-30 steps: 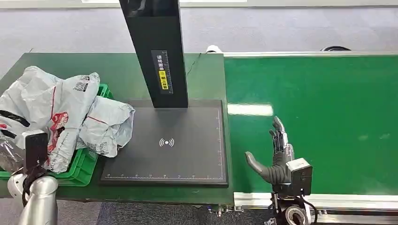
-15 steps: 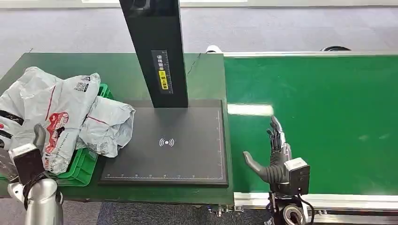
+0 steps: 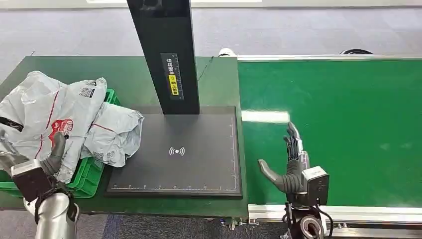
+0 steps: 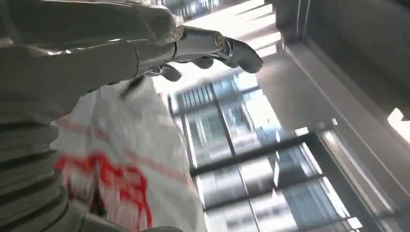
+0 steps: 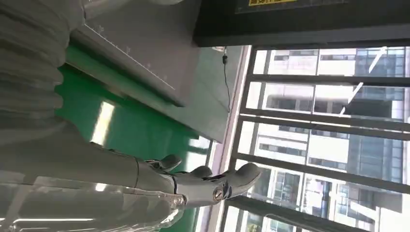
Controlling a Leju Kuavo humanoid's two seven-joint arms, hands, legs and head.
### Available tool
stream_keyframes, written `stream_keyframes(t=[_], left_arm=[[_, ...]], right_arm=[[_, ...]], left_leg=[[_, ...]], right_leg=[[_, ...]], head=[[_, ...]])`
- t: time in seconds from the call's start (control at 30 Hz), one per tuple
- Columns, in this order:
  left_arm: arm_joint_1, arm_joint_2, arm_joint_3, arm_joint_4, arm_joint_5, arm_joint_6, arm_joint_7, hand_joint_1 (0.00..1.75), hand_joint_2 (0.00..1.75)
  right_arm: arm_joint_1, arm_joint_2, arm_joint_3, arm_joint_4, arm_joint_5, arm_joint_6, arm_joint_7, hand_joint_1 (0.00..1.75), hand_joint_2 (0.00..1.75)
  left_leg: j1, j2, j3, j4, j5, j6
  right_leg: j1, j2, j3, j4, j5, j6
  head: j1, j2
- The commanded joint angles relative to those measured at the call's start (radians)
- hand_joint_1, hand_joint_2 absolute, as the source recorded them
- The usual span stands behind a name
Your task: Moved the parcel from conveyor to table for the left to box.
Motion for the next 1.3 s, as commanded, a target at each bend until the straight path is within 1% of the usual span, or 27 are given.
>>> stream_keyframes(t=[0.03,0.17,0.23,0.3,0.33,0.37,0.53,0.57,0.9,0.97,1.07,1.2,1.3], left_arm=[[0.11,-0.012,-0.292,-0.136,0.099,-0.178,0.017,0.0,1.75],[0.148,0.007,-0.374,-0.178,0.132,-0.339,0.034,0.0,1.75],[0.165,-0.004,-0.379,-0.192,0.137,-0.404,0.043,0.0,1.75],[0.173,-0.009,-0.376,-0.197,0.142,-0.435,0.048,0.0,1.75],[0.178,-0.014,-0.375,-0.194,0.226,-0.522,0.072,0.0,1.75],[0.178,-0.01,-0.374,-0.187,0.242,-0.549,0.079,0.0,1.75],[0.181,-0.016,-0.366,-0.178,0.243,-0.56,0.075,0.0,1.75],[0.181,-0.016,-0.366,-0.178,0.243,-0.56,0.075,0.0,1.75],[0.181,-0.016,-0.366,-0.178,0.243,-0.56,0.075,0.0,1.75],[0.18,-0.013,-0.372,-0.175,0.221,-0.588,0.077,0.0,1.75],[0.178,-0.018,-0.39,-0.143,0.245,-0.675,0.104,0.0,1.75],[0.139,-0.025,-0.416,-0.027,0.21,-0.727,0.145,0.0,1.75],[0.105,-0.025,-0.452,0.076,0.171,-0.776,0.206,0.0,1.75]], right_arm=[[-0.056,-0.03,0.028,0.094,-0.012,-0.01,-0.012,0.0,1.75],[-0.065,-0.031,0.038,0.111,-0.01,-0.007,-0.021,0.0,1.75],[-0.065,-0.029,0.038,0.115,-0.006,-0.004,-0.026,0.0,1.75],[-0.063,-0.028,0.038,0.112,-0.004,-0.002,-0.029,0.0,1.75],[-0.063,-0.029,0.038,0.11,-0.001,0.002,-0.03,0.0,1.75],[-0.063,-0.029,0.039,0.112,0.001,0.004,-0.031,0.0,1.75],[-0.065,-0.027,0.039,0.114,0.001,0.005,-0.031,0.0,1.75],[-0.065,-0.027,0.039,0.114,0.001,0.005,-0.031,0.0,1.75],[-0.065,-0.027,0.039,0.114,0.001,0.005,-0.031,0.0,1.75],[-0.064,-0.027,0.038,0.115,0.003,0.007,-0.032,0.0,1.75],[-0.065,-0.028,0.046,0.128,0.01,0.029,-0.023,0.0,1.75],[-0.075,-0.02,0.087,0.178,0.049,0.054,-0.006,0.0,1.75],[-0.087,-0.017,0.115,0.212,0.075,0.064,0.002,0.0,1.75]], left_leg=[[0.0,0.0,0.0,0.0,0.0,0.001],[0.001,0.001,0.0,0.0,0.0,0.001],[0.001,0.002,0.001,-0.001,0.0,0.001],[0.0,0.002,0.001,-0.001,0.0,0.001],[0.0,0.002,0.0,0.0,0.0,0.001],[0.0,0.001,0.001,0.0,0.0,0.001],[0.001,0.003,0.001,-0.001,0.0,0.001],[0.0,0.001,0.0,0.0,0.0,0.001],[0.0,0.001,0.0,0.0,0.0,0.0],[0.0,0.001,0.0,-0.001,0.0,0.0],[0.0,0.001,0.0,-0.001,0.0,0.0],[0.0,0.001,0.001,-0.002,0.0,0.001],[0.0,0.0,0.002,-0.002,0.001,0.0]], right_leg=[[0.0,-0.002,0.001,-0.001,0.0,0.0],[0.001,-0.001,0.001,-0.002,0.0,0.0],[0.001,0.0,0.001,-0.002,0.001,0.0],[0.001,0.0,0.001,-0.002,0.001,0.0],[0.001,0.0,0.001,-0.002,0.001,0.0],[0.0,0.0,0.0,-0.001,0.0,0.0],[0.001,0.001,0.001,-0.002,0.001,0.0],[0.001,-0.001,0.0,-0.001,0.0,0.0],[0.0,0.0,0.0,-0.001,0.0,0.0],[0.0,0.0,0.0,-0.001,0.0,0.0],[0.0,0.0,0.0,-0.001,0.0,0.0],[0.0,-0.001,0.002,-0.002,0.001,0.0],[0.0,-0.001,0.002,-0.002,0.001,0.0]], head=[[0.0,0.0],[0.0,0.0],[0.0,0.0],[0.0,0.0],[0.0,0.0],[0.0,0.0],[0.0,0.0],[0.0,0.0],[0.0,0.0],[0.0,0.0],[0.0,0.0],[0.0,0.0],[0.0,0.0]])
